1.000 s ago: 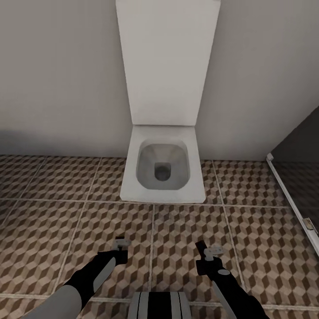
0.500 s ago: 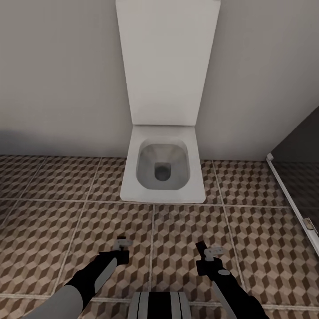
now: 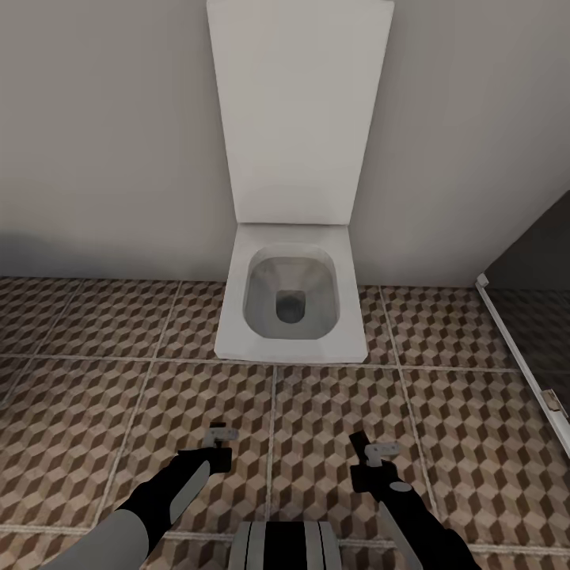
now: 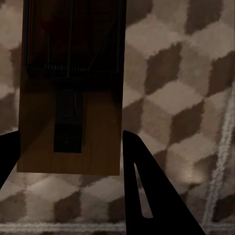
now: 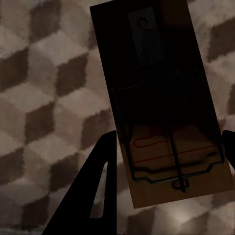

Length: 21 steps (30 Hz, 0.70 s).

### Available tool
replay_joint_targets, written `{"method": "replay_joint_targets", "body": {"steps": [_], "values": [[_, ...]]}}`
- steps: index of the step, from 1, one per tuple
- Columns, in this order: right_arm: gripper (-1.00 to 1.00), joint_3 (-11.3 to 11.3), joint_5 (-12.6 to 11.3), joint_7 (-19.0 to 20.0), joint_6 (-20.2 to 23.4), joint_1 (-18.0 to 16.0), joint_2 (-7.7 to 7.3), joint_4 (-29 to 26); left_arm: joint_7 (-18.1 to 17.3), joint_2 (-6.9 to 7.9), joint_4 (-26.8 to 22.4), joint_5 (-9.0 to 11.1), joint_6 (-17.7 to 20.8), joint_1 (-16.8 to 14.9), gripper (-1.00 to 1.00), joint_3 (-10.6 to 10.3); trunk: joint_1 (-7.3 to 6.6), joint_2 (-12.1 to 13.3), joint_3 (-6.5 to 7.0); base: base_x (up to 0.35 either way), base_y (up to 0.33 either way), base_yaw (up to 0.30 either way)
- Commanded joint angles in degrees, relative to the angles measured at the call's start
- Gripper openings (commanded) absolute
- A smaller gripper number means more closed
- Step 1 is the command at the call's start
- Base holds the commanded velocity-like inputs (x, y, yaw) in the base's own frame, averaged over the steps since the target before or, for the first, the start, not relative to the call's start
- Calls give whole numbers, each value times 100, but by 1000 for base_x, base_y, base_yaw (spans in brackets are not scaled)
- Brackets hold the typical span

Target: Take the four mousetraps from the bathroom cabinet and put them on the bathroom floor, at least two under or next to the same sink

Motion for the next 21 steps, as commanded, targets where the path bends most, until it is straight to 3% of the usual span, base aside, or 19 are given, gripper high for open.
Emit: {"method": "replay_joint_targets", "body": {"steps": [1, 7, 21], "values": [[-100, 33, -116, -52, 22, -2, -9, -10, 62, 9, -14, 41, 21, -4, -100, -49, -1, -2, -4, 0, 0, 0], [-100, 36, -497, -58, 22, -7, -9, 1, 62, -26, -14, 41, 18, -4, -100, -50, -1, -2, -4, 0, 0, 0], [-100, 20, -563, -95, -204, -10, -9, 188, 54, -71, -5, 41, 17, -3, -100, -61, -1, -2, -4, 0, 0, 0]]}}
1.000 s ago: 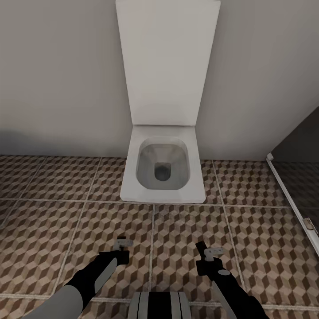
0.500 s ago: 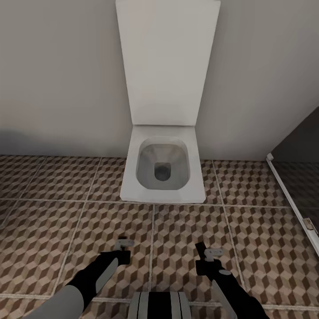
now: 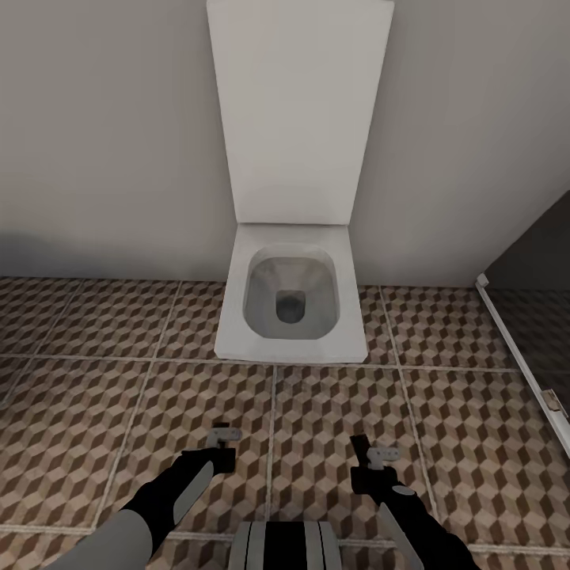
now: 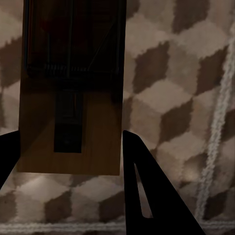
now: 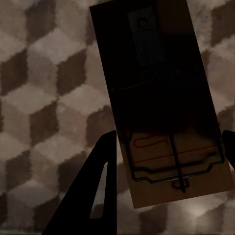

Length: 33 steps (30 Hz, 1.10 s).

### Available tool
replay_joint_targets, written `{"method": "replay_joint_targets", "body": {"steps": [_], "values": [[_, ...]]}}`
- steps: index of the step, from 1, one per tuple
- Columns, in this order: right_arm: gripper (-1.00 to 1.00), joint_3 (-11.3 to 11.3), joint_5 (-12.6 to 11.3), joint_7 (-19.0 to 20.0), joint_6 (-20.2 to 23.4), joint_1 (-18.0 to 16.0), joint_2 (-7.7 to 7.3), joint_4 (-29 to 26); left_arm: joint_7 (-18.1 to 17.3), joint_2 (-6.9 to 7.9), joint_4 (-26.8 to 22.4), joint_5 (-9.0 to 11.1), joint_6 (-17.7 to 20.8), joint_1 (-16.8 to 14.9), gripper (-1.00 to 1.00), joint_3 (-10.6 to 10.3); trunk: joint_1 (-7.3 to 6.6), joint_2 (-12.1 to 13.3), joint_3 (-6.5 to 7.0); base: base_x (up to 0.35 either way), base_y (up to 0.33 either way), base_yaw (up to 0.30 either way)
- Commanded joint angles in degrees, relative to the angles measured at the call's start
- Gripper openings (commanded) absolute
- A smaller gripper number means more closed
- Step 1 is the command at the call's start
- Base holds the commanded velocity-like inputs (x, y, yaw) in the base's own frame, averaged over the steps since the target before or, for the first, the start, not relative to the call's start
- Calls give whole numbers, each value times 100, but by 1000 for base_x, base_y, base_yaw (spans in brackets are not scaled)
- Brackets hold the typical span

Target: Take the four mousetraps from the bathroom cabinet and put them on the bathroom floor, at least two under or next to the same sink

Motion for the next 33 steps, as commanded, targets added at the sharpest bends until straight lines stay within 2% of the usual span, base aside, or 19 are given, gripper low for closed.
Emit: {"method": "replay_joint_targets", "body": {"steps": [1, 13, 20, 33], "values": [[-100, 36, -72, -52, 13, -22, -9, 3, 58, 5, -11, 34, 22, -3, -100, -35, -1, -2, -4, 0, 0, 0], [-100, 37, -101, -66, -200, -325, -9, 217, 49, 5, -2, 34, 25, -3, -100, -66, -1, -2, -4, 0, 0, 0], [-100, 40, -98, -70, -222, -564, -9, 596, 49, 5, 3, 34, 19, -3, -100, -70, -1, -2, -4, 0, 0, 0], [-100, 44, -106, -62, -237, -598, -1, 836, 49, 5, -9, 34, 16, -3, -100, -62, -1, -2, -4, 0, 0, 0]]}}
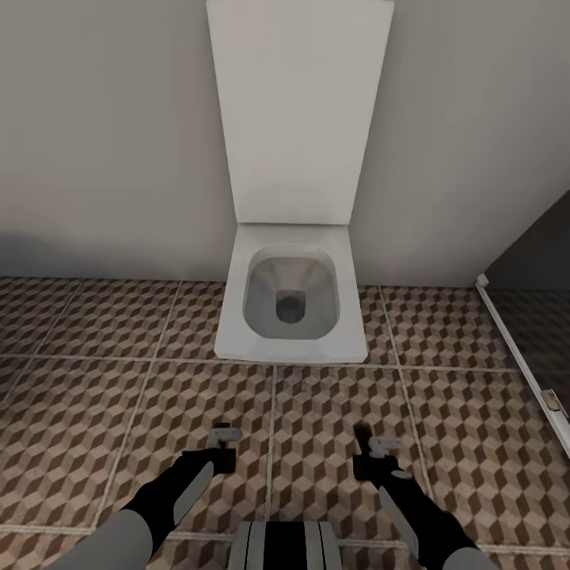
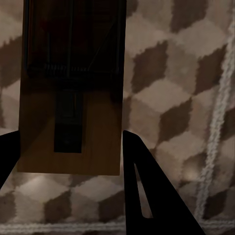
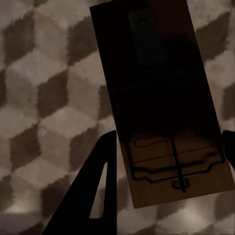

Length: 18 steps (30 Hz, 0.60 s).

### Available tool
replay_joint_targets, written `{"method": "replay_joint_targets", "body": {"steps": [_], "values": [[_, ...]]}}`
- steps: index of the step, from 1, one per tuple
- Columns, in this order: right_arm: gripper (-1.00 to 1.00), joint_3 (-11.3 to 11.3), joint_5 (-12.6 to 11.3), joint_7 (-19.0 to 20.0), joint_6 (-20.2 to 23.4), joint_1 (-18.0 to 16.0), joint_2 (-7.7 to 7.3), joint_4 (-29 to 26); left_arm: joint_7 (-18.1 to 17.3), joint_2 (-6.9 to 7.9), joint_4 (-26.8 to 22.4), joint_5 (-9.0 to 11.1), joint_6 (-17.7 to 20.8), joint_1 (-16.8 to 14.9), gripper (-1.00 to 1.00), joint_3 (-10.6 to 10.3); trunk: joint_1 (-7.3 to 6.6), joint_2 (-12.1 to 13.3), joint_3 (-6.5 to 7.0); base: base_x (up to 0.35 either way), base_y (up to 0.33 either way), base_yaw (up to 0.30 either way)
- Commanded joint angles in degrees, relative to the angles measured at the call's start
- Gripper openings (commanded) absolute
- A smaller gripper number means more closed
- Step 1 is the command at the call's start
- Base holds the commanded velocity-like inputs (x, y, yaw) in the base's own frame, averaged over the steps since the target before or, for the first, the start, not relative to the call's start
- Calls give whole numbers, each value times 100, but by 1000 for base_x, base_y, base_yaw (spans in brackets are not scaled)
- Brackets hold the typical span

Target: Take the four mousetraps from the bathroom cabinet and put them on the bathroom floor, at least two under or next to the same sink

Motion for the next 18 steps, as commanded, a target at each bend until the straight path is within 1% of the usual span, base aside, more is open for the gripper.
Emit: {"method": "replay_joint_targets", "body": {"steps": [1, 10, 15, 18], "values": [[-100, 47, -69, -50, 22, -2, -6, 9, 58, 5, -11, 34, 21, -3, -100, -34, -1, -2, -4, 0, 0, 0], [-100, 47, -70, -50, 20, -3, 81, 169, 58, 5, -13, 34, 21, -3, -100, -36, -1, -2, -4, 0, 0, 0], [-100, 47, -70, -50, 13, -3, 183, 257, 58, 5, -14, 34, 21, -3, -100, -35, -1, -2, -4, 0, 0, 0], [-100, 47, -70, -50, 12, -3, 190, 261, 58, 5, -13, 34, 21, -3, -100, -35, -1, -2, -4, 0, 0, 0]]}}
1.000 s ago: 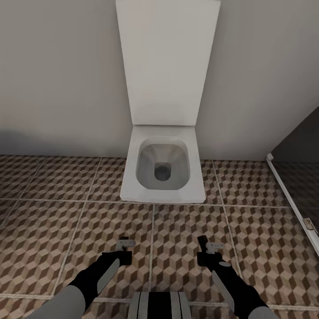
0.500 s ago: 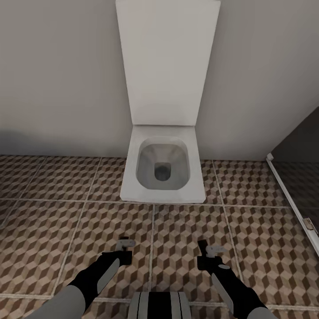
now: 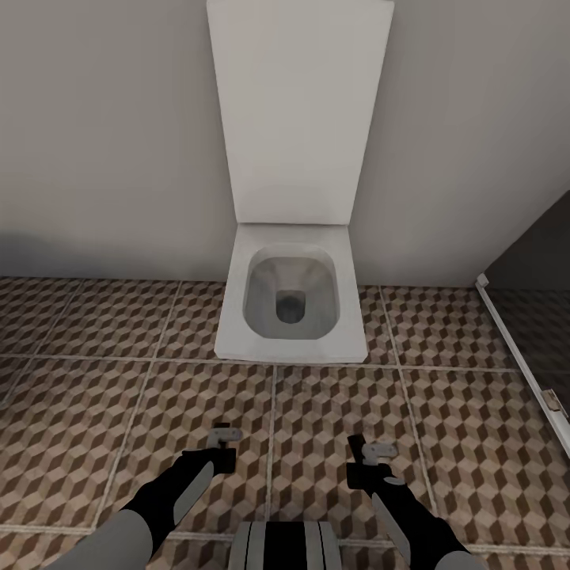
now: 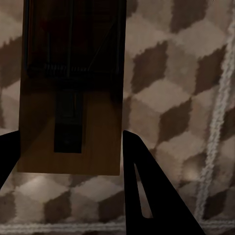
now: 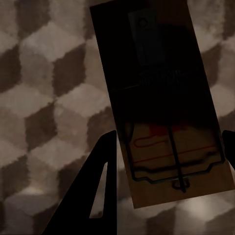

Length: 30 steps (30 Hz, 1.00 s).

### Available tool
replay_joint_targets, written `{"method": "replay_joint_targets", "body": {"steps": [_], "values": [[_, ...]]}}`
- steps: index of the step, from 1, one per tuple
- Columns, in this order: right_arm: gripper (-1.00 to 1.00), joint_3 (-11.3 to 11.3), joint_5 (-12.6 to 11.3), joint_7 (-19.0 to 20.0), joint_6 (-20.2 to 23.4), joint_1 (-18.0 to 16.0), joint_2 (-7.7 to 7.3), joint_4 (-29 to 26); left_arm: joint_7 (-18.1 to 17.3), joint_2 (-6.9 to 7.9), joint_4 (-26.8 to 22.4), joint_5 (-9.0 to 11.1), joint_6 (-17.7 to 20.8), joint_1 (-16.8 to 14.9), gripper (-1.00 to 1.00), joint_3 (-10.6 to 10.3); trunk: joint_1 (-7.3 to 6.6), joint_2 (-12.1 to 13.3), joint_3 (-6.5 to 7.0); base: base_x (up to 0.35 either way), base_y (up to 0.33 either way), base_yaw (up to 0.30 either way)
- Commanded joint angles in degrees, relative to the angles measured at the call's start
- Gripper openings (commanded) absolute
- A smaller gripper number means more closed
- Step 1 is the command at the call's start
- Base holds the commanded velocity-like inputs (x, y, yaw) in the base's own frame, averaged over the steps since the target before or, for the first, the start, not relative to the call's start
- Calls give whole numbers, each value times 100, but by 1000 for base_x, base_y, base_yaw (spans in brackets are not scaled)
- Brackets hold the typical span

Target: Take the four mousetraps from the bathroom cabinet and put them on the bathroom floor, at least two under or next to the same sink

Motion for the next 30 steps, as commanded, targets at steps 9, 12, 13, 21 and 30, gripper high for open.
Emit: {"method": "replay_joint_targets", "body": {"steps": [9, 12, 13, 21, 30], "values": [[-100, 33, -50, -45, 22, -2, -4, -24, 58, 5, -3, 34, 21, -3, -100, -32, -1, -1, -3, 0, 0, 0], [-100, 33, -49, -45, 22, -2, -25, -66, 58, 5, 6, 34, 21, -3, -100, -34, -1, -1, -3, 0, 0, 0], [-100, 33, -49, -45, 22, -2, -29, -74, 58, 5, 9, 34, 21, -3, -100, -35, -1, -1, -3, 0, 0, 0], [-100, 33, -42, -45, 22, -8, -52, -120, 58, 5, 24, 34, 21, -3, -100, -41, -1, -1, -3, 0, 0, 0], [-100, 33, -41, -45, 22, -10, -99, -302, 56, 5, 25, 34, 17, 4, -100, -41, -1, -1, -3, 0, 0, 0]]}}
